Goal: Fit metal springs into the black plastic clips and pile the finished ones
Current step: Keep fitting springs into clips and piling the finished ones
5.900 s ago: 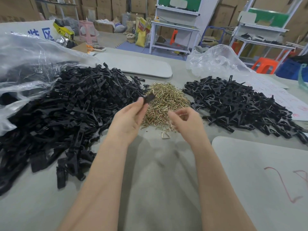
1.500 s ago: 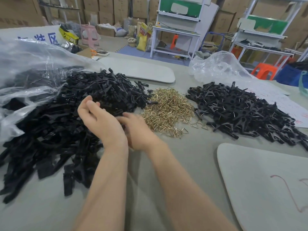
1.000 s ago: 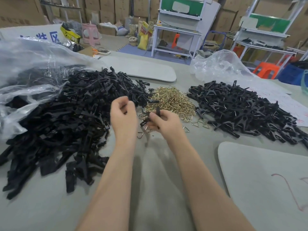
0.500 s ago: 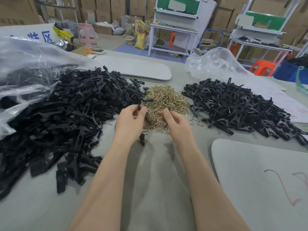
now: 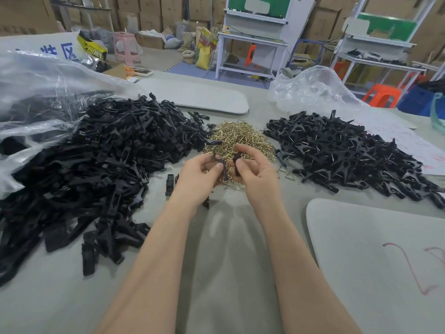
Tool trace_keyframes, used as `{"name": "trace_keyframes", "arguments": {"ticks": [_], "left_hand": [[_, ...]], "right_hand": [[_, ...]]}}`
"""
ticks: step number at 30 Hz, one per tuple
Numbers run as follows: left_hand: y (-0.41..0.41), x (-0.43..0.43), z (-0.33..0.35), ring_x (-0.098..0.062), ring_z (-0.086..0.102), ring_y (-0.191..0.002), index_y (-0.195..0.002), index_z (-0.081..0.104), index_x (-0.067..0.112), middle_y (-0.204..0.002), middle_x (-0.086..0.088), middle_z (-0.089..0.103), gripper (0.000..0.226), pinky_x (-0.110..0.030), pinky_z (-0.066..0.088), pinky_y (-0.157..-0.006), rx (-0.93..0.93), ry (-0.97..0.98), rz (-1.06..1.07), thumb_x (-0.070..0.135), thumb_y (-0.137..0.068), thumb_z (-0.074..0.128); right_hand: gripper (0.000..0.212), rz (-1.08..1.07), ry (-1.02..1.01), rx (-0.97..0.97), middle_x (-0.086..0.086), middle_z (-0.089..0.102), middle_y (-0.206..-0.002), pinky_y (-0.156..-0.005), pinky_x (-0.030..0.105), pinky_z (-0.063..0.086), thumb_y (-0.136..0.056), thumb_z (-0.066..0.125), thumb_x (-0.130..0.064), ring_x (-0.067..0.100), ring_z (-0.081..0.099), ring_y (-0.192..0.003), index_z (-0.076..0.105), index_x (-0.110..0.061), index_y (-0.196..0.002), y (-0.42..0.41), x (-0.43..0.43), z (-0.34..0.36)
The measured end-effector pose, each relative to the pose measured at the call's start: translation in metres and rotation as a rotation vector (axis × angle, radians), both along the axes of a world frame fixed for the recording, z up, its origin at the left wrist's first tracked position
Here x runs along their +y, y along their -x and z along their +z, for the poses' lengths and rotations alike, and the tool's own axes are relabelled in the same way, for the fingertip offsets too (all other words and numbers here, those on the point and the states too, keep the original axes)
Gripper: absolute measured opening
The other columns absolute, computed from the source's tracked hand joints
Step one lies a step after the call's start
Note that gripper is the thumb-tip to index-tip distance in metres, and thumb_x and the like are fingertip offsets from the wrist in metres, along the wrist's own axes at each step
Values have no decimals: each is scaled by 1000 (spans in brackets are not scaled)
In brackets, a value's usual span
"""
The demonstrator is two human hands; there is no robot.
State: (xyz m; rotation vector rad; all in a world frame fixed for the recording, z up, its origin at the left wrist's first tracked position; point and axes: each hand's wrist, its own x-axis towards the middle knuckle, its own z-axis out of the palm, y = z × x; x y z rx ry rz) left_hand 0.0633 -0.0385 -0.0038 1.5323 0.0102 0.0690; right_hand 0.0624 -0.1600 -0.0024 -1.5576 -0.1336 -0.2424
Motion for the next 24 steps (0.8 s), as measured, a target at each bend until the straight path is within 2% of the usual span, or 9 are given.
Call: {"name": "trace_keyframes", "arguments": {"ticks": [3, 6, 10, 15, 18, 24], "left_hand": [[0, 0, 0, -10, 64, -79, -95, 63, 22, -85, 4, 67, 18, -35, 55, -83, -25, -53, 9, 6, -94, 56], [2, -1, 2, -15, 59, -81, -95, 64, 26, -84, 2, 63, 18, -47, 51, -93, -53, -97, 13, 9, -93, 56], [4, -2, 4, -9, 55, -73, -98, 66, 24, -76, 8, 61, 20, -45, 50, -89, -105, -144, 14, 8, -94, 56], [6, -3, 7, -15, 55, -79, -91, 64, 29, -78, 3, 60, 24, -47, 49, -91, -104, -130, 10, 7, -94, 55], [7, -3, 8, -15, 55, -81, -90, 63, 30, -77, 4, 60, 26, -48, 49, -94, -99, -112, 2, 6, -94, 54], [5, -2, 6, -10, 56, -77, -98, 65, 23, -77, 7, 61, 20, -41, 50, -91, -85, -102, 7, 7, -94, 55]], "right_hand": [[26, -70, 71, 1, 4, 69, -93, -81, 27, 54, -93, 56, -4, 10, 65, -80, 51, -25, -107, -1, -1, -5], [25, -83, 126, -2, -8, 66, -91, -83, 22, 51, -90, 60, -5, 4, 64, -85, 51, -25, -103, -4, -1, -7], [24, -41, 188, -50, -16, 64, -93, -81, 9, 48, -89, 59, 0, -13, 61, -83, 59, -19, -106, -5, 0, -7], [25, -74, 177, -33, -6, 68, -96, -85, 16, 51, -90, 59, 0, -1, 63, -88, 64, -12, -111, -6, -2, -6], [25, -72, 176, -32, -9, 68, -93, -84, 16, 51, -90, 58, 1, -4, 63, -85, 66, -14, -108, -4, -2, -6], [28, -71, 159, -46, -18, 67, -84, -75, 9, 48, -90, 58, 1, -12, 61, -75, 66, -25, -96, -3, -3, -4]]}}
